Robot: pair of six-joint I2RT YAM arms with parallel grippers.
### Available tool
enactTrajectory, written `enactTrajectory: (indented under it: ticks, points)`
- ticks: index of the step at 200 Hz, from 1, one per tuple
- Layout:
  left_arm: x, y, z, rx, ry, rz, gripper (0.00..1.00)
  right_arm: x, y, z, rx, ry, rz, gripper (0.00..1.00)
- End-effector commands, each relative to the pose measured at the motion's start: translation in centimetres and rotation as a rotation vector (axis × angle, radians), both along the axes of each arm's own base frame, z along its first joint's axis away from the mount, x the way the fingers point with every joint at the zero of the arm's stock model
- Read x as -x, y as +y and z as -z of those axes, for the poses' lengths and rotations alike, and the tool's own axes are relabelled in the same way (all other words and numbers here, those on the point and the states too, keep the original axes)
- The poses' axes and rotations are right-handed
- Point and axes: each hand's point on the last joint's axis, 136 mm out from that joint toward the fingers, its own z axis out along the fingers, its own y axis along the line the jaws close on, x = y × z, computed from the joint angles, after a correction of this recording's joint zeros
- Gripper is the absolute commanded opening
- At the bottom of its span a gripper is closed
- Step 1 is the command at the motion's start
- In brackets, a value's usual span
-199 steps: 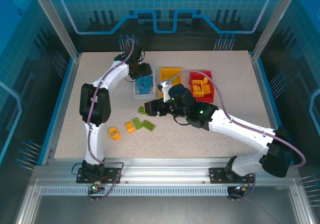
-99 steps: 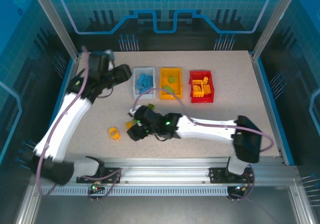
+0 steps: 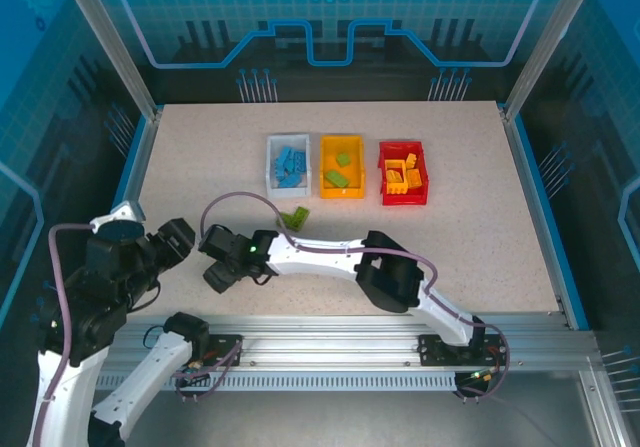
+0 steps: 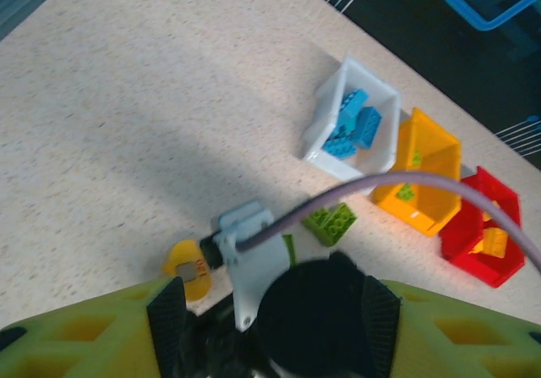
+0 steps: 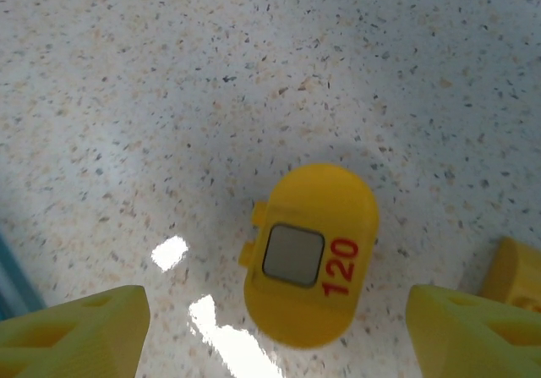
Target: Sort the legos into containers by color
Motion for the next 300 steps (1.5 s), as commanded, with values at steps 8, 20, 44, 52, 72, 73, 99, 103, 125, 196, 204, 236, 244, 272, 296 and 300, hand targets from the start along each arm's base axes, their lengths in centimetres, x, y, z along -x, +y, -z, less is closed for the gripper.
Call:
enactTrajectory:
  ticks: [8, 20, 44, 52, 72, 73, 99, 103, 125, 196, 204, 236, 244, 272, 296, 300]
  points:
    - [1.6, 1.2, 0.6, -0.022, 0.055, -0.05, 0.61, -1.3, -1.8, 2.7, 0.13, 0.034, 0.06, 0.79]
    - [1.6, 1.1, 0.4, -0.014, 0.047, -0.05, 0.6, -1.3, -1.4, 3.2, 0.127, 0.038, 0.048, 0.76]
    - [1.4, 1.0, 0.1, -0.008, 0.037, -0.044, 0.6, -1.6, -0.6, 4.0, 0.125, 0.035, 0.038, 0.66]
    - [1.4, 0.9, 0.1, -0.007, 0.037, -0.041, 0.6, -1.7, -0.4, 4.2, 0.123, 0.037, 0.039, 0.62]
    - [1.4, 0.8, 0.2, -0.007, 0.041, -0.034, 0.6, -1.9, -0.1, 4.4, 0.125, 0.038, 0.045, 0.51]
    - [1.4, 0.8, 0.2, -0.007, 0.042, -0.033, 0.6, -1.9, 0.0, 4.3, 0.124, 0.037, 0.046, 0.51]
    - [1.3, 0.6, 0.3, -0.008, 0.045, -0.02, 0.59, -2.1, 0.1, 3.6, 0.108, 0.03, 0.051, 0.39]
    - [1.3, 0.5, 0.4, -0.005, 0.046, -0.018, 0.59, -2.1, 0.1, 3.2, 0.103, 0.027, 0.051, 0.38]
    - [0.9, -0.1, 0.4, 0.001, 0.046, 0.014, 0.6, -2.4, -0.1, -0.6, 0.05, -0.024, 0.063, 0.36]
    - [-5.2, -9.5, -1.3, 0.252, 0.008, 0.381, 0.6, -9.4, -17.2, -16.2, -0.113, -0.166, 0.366, 0.35]
    - [-6.1, -10.6, -1.6, 0.273, -0.003, 0.413, 0.61, -10.3, -20.1, -16.5, -0.109, -0.162, 0.413, 0.35]
    - [-9.4, -16.5, -2.1, 0.231, -0.011, 0.553, 0.61, -13.7, -31.1, -16.2, -0.084, -0.124, 0.614, 0.35]
    - [-10.2, -18.5, -2.3, 0.232, -0.019, 0.589, 0.61, -14.5, -33.5, -15.9, -0.073, -0.112, 0.662, 0.35]
    - [-12.1, -25.4, -2.1, 0.207, -0.036, 0.702, 0.62, -17.2, -39.9, -14.0, -0.034, -0.065, 0.795, 0.35]
    - [-13.6, -30.3, -1.6, 0.165, -0.049, 0.754, 0.64, -19.7, -43.2, -11.7, 0.011, -0.01, 0.866, 0.35]
    - [-13.7, -31.1, -1.5, 0.163, -0.055, 0.763, 0.64, -20.2, -43.7, -11.3, 0.019, -0.003, 0.878, 0.35]
